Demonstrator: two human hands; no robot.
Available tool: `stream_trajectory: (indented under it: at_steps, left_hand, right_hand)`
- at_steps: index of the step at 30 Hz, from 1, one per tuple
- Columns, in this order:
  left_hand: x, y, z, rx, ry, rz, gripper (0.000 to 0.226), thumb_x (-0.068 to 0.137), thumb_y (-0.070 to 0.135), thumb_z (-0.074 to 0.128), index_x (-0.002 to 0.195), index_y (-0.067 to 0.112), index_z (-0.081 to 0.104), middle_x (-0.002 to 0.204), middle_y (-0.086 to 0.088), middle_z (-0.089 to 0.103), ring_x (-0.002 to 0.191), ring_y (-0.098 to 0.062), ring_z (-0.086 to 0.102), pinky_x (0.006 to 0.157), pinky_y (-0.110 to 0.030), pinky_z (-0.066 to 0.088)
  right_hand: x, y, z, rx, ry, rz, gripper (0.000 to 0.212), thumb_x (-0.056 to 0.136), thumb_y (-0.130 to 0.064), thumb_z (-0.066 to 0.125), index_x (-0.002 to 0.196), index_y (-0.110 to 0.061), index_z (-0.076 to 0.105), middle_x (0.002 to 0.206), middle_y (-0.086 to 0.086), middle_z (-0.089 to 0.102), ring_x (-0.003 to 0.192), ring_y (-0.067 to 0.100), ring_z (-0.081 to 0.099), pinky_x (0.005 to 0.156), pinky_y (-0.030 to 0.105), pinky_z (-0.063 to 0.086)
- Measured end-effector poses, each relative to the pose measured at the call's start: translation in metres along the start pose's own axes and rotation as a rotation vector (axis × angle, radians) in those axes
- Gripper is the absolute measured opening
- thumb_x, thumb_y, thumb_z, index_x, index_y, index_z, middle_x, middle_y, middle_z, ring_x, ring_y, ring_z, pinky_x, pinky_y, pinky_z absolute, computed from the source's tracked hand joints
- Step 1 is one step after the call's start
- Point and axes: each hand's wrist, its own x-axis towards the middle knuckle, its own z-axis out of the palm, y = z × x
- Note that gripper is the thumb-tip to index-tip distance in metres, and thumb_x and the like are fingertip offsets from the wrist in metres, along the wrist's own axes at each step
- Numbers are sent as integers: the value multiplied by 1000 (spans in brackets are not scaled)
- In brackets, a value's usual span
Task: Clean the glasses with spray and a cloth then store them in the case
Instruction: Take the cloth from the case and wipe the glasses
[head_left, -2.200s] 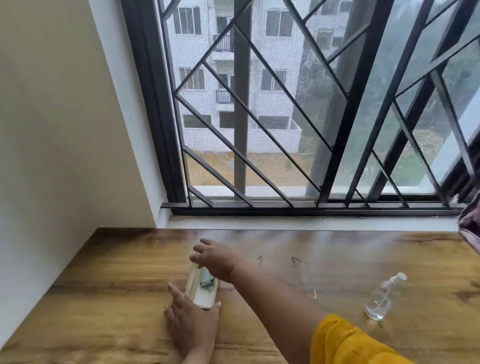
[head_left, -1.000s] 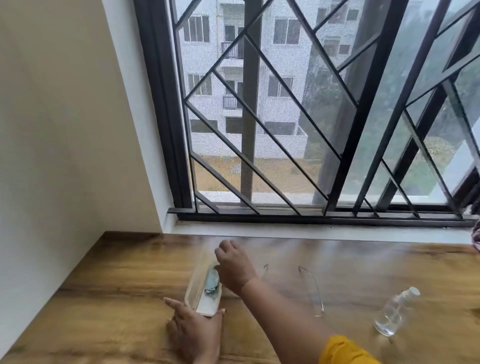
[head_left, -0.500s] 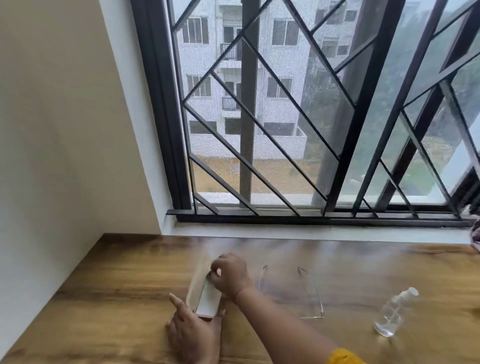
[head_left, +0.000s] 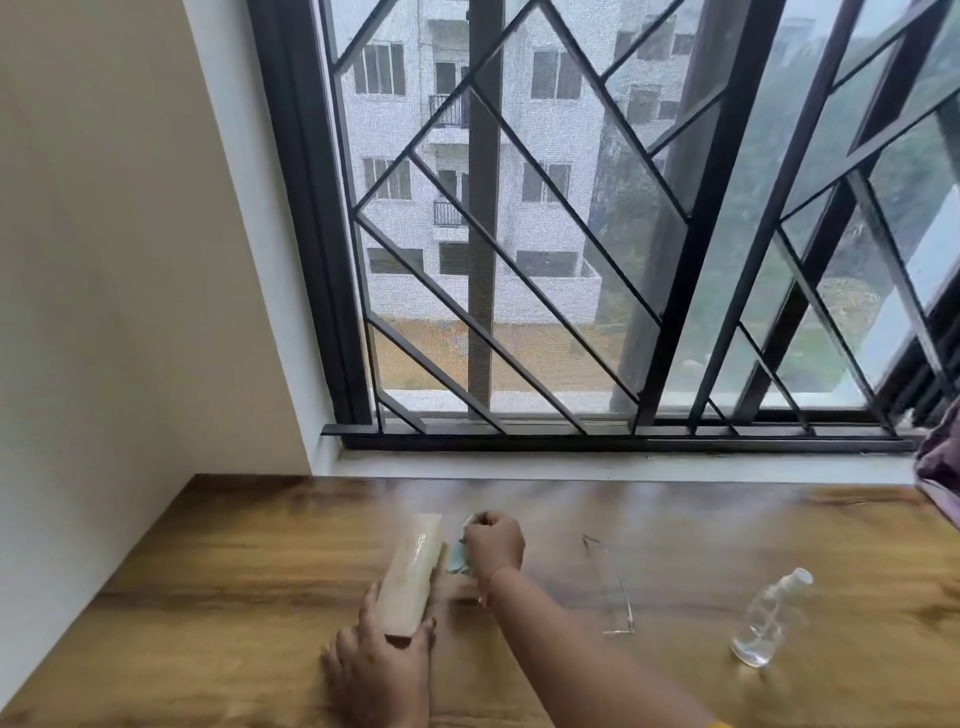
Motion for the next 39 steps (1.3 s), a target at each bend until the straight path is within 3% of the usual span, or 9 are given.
stream_trajectory:
  at_steps: [7,15,21,25,28,30,34,37,39]
  left_hand:
    - [2,-4,6,-15,30,7,86,22,22,94,103,9,68,74,-26,60,77,-42,55,84,-57,45]
    - [2,-3,8,-42,23,-10,85,28,20,93,106,7,65,87,-29,62,88,-44,54,91,-59,40]
    - [-2,-1,9,-40,39,75,110,18,29,93,116,-2,53,106,-32,56,99,-45,53,92,-56,36]
    - [-14,12,16,-97,150,316,89,50,54,70,115,-6,54,115,-28,54,104,-44,50,91,-49,35]
    - [-25,36,17,-157,43,653,40,66,25,61,103,11,67,109,-7,62,108,-31,49,96,-39,37]
    - [-26,42,21,-58,-55,838,31,67,16,58,95,16,70,102,-2,67,110,-23,43,100,-30,29]
    - [-17,37,27,123,-194,944,27,63,23,67,90,26,70,98,6,69,97,-17,58,100,-28,30]
    - [-14,38,26,128,-260,979,29,69,32,45,76,26,73,93,9,71,95,-8,49,76,-27,53]
    - [-13,43,22,104,-310,971,30,68,31,43,70,25,73,90,7,72,95,-9,49,63,-26,55]
  right_hand:
    - [-2,-1,-11,86,-57,8,26,69,2,54,55,-18,63,60,2,63,70,28,65,69,43,57]
    - [-16,-10,-67,337,27,18,23,75,10,47,68,-6,62,62,12,58,56,26,56,48,28,50]
    - [-29,-3,-121,479,59,66,14,82,9,50,91,8,61,75,16,59,63,28,58,54,33,51]
    - [-38,17,-160,528,56,119,19,82,6,55,100,12,58,89,24,63,74,33,61,56,34,52]
    - [-49,31,-177,547,20,155,20,82,6,55,101,10,57,85,25,62,70,33,61,51,31,53]
    - [-57,39,-186,569,12,168,20,82,7,54,102,9,56,81,23,61,67,31,60,50,30,53]
    - [-70,52,-199,609,3,191,19,80,9,55,98,10,56,75,24,62,61,31,61,55,35,54]
    - [-82,55,-207,606,-4,185,10,83,11,50,80,6,58,64,20,63,48,27,62,41,29,53]
    - [-87,55,-210,578,8,161,14,83,13,51,74,4,57,55,16,64,44,24,62,38,27,51]
